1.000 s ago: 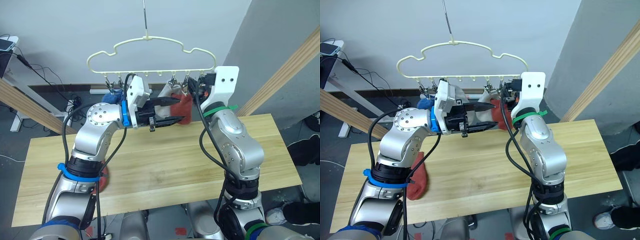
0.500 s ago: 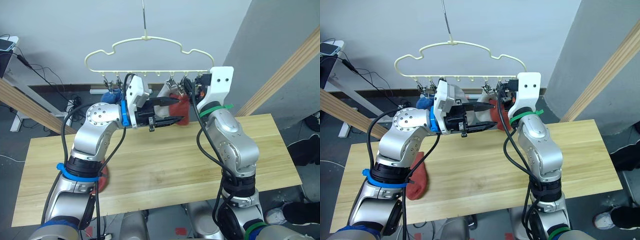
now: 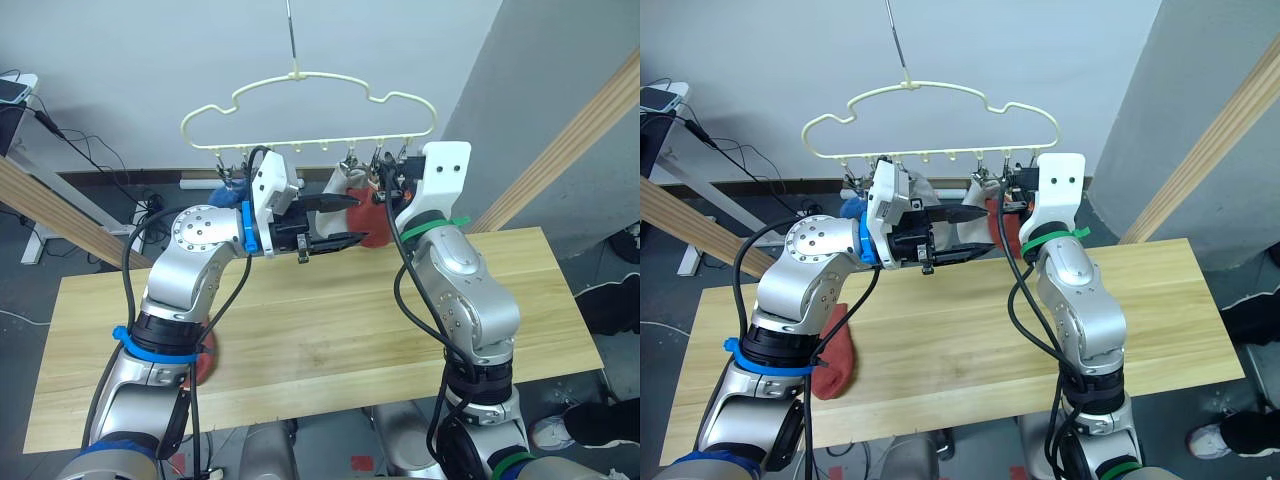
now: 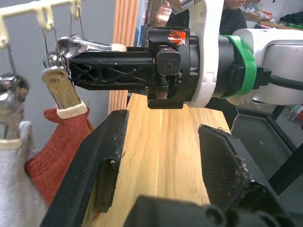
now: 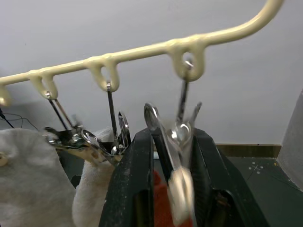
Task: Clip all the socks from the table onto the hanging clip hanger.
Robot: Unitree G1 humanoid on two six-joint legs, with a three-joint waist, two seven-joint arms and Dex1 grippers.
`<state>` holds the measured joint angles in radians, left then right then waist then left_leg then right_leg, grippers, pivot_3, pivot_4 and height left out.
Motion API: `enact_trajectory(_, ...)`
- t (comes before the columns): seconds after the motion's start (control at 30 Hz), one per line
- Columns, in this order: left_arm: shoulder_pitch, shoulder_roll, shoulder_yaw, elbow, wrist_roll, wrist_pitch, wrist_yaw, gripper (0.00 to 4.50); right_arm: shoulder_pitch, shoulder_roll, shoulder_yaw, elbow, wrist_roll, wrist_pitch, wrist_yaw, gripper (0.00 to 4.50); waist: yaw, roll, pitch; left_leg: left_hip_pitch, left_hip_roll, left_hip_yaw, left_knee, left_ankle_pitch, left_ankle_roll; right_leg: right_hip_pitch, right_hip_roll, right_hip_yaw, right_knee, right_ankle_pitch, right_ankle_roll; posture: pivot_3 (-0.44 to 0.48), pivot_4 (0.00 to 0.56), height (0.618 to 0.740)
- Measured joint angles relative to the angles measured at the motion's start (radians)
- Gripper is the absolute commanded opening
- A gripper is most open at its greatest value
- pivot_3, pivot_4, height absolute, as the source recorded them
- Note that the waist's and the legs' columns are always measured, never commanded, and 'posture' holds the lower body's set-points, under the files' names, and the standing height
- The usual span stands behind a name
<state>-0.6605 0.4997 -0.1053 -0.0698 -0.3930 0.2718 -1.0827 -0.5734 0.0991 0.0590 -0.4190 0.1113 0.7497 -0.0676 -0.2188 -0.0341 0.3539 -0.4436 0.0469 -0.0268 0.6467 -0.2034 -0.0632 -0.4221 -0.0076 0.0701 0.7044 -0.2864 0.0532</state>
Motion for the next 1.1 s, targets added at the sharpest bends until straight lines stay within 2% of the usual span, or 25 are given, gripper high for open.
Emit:
enact_trajectory(0.7, -0.001, 0.000, 0.000, 0.001, 0.001, -0.002, -0.001, 2.66, -0.003, -0.001, 0.000, 0.001, -0.011, -0.038, 0.006, 0.94, -0.001, 0.000, 0.000, 0.000, 0.000, 0.000, 0.000, 0.001, 0.000, 0.000, 0.000, 0.000, 0.001, 0.000, 0.000, -0.325, 0.290, 0.732)
enact_trajectory(0.8, -0.002, 0.000, 0.000, 0.001, 0.001, -0.003, -0.001, 2.66, -0.003, -0.002, 0.000, 0.001, -0.011, -0.046, 0.009, 1.51, -0.001, 0.000, 0.000, 0.000, 0.000, 0.000, 0.000, 0.001, 0.000, 0.000, 0.000, 0.000, 0.001, 0.000, 0.000, -0.325, 0.290, 0.732)
enact_trajectory(0.87, -0.002, 0.000, 0.000, 0.001, 0.001, -0.003, -0.001, 2.66, -0.003, -0.004, 0.000, 0.001, -0.011, -0.046, 0.009, 2.12, -0.001, 0.000, 0.000, 0.000, 0.000, 0.000, 0.000, 0.001, 0.000, 0.000, 0.000, 0.000, 0.001, 0.000, 0.000, -0.325, 0.291, 0.732)
enact_trajectory(1.1, -0.002, 0.000, 0.000, 0.001, 0.001, -0.005, -0.001, 2.66, -0.003, -0.009, 0.002, 0.002, -0.011, -0.046, 0.009, 2.12, -0.001, 0.000, 0.000, 0.001, 0.000, 0.000, 0.000, 0.001, 0.000, 0.000, 0.000, 0.000, 0.001, 0.000, 0.000, -0.325, 0.291, 0.732)
